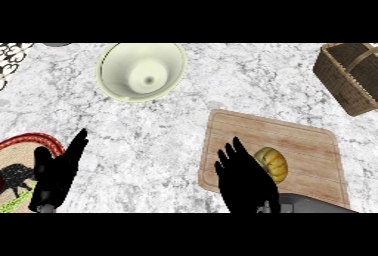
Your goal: Pick the squash from the cutting board and place it in the basket
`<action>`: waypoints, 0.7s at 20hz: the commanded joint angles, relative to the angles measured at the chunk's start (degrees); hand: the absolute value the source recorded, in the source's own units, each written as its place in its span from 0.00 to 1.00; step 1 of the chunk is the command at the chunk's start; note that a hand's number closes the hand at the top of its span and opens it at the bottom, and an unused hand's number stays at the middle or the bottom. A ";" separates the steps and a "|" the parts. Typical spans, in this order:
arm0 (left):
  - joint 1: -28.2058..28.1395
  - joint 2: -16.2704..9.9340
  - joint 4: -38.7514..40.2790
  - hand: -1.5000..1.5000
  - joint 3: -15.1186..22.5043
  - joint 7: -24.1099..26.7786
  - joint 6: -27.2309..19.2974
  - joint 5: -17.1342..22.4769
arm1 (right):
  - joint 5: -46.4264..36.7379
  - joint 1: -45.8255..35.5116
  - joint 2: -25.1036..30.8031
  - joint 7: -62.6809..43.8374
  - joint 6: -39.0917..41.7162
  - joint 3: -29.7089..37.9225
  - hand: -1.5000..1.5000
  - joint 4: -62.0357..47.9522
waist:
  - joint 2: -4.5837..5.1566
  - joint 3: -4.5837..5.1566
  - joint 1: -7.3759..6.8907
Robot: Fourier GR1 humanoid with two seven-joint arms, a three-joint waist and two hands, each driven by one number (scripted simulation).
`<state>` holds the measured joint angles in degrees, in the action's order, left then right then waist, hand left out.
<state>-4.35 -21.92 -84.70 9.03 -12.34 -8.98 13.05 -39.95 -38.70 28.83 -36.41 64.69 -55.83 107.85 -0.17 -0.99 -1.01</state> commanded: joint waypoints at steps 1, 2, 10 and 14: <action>-1.94 1.54 3.97 0.50 1.10 -2.20 1.11 0.63 | -3.90 -0.01 2.35 3.18 -4.78 -2.54 0.00 -4.77 | 0.53 0.94 0.11; -2.33 3.29 7.13 0.50 1.30 1.50 1.13 0.16 | -4.42 0.91 5.54 4.47 -5.00 -3.83 0.00 -2.22 | 0.55 0.97 0.56; -2.40 3.96 3.64 0.50 1.59 -1.96 -0.30 -1.54 | -7.64 0.58 5.54 9.32 -9.17 -3.03 0.00 -6.99 | 0.36 0.96 0.56; -2.90 1.20 4.01 0.50 -1.13 -1.00 3.21 0.21 | -10.91 1.07 7.92 13.41 -14.73 -5.02 0.00 -11.21 | 0.49 0.94 0.13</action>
<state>-5.16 -21.00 -84.48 7.77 -11.25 -7.81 11.76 -48.72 -37.80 35.04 -26.88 54.94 -60.12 100.64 -0.43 -1.06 -0.59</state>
